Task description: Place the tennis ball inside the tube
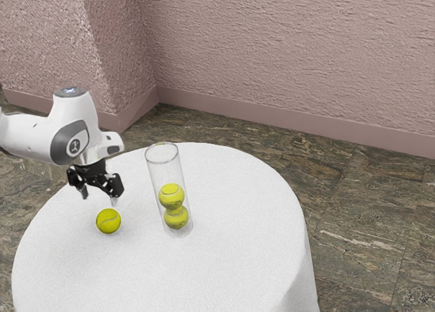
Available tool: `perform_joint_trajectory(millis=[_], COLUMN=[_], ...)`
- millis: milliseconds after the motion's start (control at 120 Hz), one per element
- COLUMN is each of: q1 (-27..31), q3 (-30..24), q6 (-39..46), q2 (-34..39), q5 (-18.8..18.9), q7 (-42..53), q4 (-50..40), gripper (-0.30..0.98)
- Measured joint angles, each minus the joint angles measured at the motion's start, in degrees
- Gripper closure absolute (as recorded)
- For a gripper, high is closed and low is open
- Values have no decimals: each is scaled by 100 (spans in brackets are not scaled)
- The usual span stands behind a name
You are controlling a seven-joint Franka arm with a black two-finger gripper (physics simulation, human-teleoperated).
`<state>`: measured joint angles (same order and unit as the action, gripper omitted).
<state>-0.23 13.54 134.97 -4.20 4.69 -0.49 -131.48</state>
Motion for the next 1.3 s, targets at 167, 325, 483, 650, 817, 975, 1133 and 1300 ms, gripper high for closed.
perform_joint_trajectory(millis=[167,325,483,650,817,975,1133,1300], q1=[6,24,-144,-149,-146,-132,-100,-66], q3=[-97,-104,-121,-119,-123,-123,-119,-115], q6=[33,121,163,258,373,516,636,772], q2=[-113,-197,-149,-50,-102,-197,-300,-412], q5=[-20,-116,-174,-189,-186,-201,-316,-516], q7=[17,29,-5,-50,-79,-93,-99,-70], q4=[21,5,-75,-316,-331,-336,-348,-378], gripper=[0,0,0,0,0,0,0,0])
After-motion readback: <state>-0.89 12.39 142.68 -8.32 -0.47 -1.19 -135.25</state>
